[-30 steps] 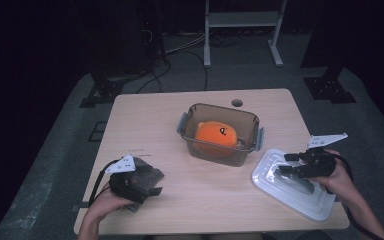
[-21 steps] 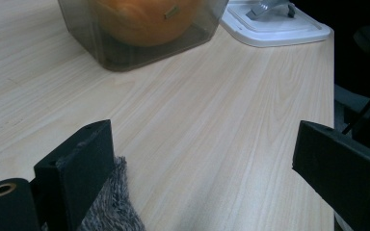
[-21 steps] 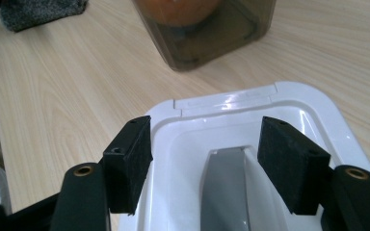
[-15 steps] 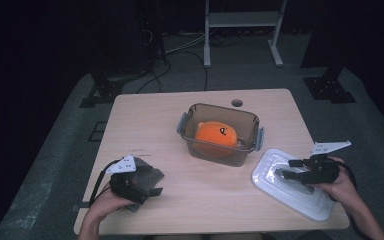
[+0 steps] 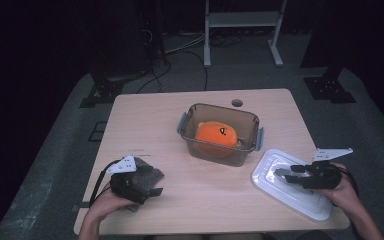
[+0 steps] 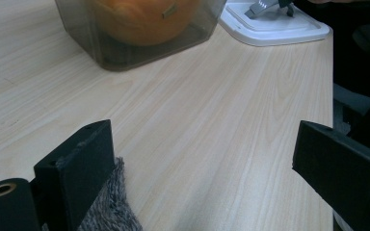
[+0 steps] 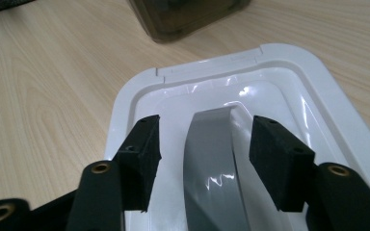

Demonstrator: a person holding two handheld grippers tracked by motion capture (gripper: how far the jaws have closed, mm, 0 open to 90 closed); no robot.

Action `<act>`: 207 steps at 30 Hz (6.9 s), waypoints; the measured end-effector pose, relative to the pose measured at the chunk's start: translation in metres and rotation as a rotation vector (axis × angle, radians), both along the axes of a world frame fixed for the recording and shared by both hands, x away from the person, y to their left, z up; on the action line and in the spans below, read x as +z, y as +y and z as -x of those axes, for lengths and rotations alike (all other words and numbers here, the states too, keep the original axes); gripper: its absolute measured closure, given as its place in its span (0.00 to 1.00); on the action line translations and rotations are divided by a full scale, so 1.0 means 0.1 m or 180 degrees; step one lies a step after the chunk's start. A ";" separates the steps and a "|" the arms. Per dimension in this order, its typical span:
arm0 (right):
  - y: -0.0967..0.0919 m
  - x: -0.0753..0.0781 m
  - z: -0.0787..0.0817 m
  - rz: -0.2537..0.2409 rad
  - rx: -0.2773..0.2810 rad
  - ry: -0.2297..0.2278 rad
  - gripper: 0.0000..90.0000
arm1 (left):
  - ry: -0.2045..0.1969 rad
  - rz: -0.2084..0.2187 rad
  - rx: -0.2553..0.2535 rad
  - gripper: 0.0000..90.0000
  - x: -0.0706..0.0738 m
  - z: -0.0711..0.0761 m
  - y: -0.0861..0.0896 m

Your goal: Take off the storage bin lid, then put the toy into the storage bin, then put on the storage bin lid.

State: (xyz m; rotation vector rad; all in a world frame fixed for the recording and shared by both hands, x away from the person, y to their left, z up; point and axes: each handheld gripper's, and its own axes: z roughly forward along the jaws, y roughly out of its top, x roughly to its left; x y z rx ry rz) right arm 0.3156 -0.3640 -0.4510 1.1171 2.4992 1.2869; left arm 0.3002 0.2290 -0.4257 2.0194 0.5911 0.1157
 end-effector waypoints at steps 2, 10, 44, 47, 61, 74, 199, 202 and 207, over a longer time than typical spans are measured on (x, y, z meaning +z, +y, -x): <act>-0.01 -0.01 0.01 0.0020 0.0005 -0.0022 0.51 | 0.0000 0.0005 0.0001 0.08 0.00 0.00 0.00; -0.03 -0.04 0.05 0.0018 0.0021 -0.0063 0.66 | 0.0002 -0.0001 0.0002 0.08 0.00 0.00 0.00; -0.03 0.29 0.07 -0.0016 0.0179 -0.0131 0.73 | 0.0011 0.0001 0.0006 0.06 0.00 0.00 0.01; -0.04 0.34 0.09 -0.0024 0.0178 -0.0146 0.73 | 0.0011 0.0004 0.0005 0.06 0.00 0.00 0.00; -0.11 0.67 0.15 -0.0004 0.0190 -0.0246 0.73 | 0.0029 0.0006 -0.0005 0.06 -0.01 -0.02 0.01; -0.14 1.08 0.22 0.0021 0.0236 -0.0361 0.73 | 0.0029 0.0003 0.0010 0.04 -0.01 -0.02 0.00; 2.11 1.19 -1.66 0.0029 0.1198 -0.0067 0.69 | 0.0056 0.0017 -0.0016 0.03 -0.03 0.00 0.10; 2.09 1.19 -1.65 -0.0003 0.1179 -0.0091 0.61 | 0.0048 0.0023 -0.0014 0.03 -0.02 0.00 0.10; 2.03 1.22 -1.62 -0.0043 0.1135 -0.0105 0.53 | 0.0042 0.0012 -0.0017 0.03 -0.01 0.01 0.10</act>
